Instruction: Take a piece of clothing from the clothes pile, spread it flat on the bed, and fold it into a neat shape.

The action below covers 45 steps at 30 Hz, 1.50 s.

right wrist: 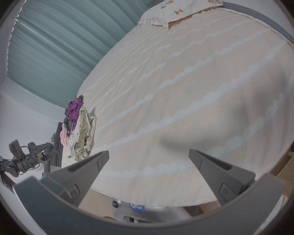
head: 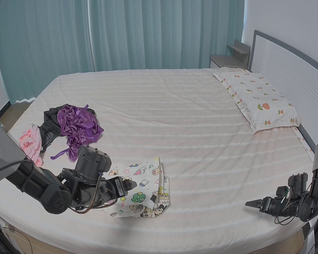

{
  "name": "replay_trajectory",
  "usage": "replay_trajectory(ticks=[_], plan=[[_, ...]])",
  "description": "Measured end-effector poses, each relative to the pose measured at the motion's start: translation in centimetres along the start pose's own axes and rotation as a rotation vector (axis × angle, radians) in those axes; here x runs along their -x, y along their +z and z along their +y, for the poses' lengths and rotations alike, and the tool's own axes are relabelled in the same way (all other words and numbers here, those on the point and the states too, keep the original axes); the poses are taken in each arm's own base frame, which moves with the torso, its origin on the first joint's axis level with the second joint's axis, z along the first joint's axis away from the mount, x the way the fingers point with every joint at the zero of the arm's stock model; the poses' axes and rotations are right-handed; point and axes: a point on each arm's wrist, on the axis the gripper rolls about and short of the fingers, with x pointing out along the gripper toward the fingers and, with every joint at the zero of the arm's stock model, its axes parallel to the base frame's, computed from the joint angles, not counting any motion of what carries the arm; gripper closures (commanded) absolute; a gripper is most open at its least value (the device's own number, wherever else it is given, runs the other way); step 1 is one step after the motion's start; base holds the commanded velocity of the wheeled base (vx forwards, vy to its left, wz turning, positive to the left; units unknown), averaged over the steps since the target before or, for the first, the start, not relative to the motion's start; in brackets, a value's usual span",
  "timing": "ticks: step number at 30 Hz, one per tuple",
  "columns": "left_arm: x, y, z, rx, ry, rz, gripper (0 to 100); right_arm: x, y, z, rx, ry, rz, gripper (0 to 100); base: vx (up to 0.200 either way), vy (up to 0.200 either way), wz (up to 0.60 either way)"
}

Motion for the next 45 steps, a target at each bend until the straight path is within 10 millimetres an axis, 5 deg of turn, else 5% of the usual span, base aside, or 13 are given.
replay_trajectory(ticks=[13, 25, 36, 45], plan=[[0.6, 0.8, 3.1, 0.107, -0.137, -0.066, 0, 0.1, 0.4, 0.6, 0.023, 0.028, -0.036, 0, 0.0, 0.2, 0.0], [0.4, 0.4, 4.8, 0.142, -0.124, -0.058, 0, -0.8, -0.1, 5.5, 0.19, 0.186, -0.122, 0, 0.0, 0.2, 0.0], [0.0, 1.1, 5.2, 0.201, -0.177, -0.058, 0, -5.9, -0.2, 11.3, 0.294, 0.319, -0.11, 0, 0.0, 0.0, 0.0], [-1.2, 0.7, 5.7, 0.256, -0.228, -0.087, 0, -8.3, -2.3, 11.8, 0.304, 0.333, -0.004, 0, 0.0, 0.0, 0.0]])
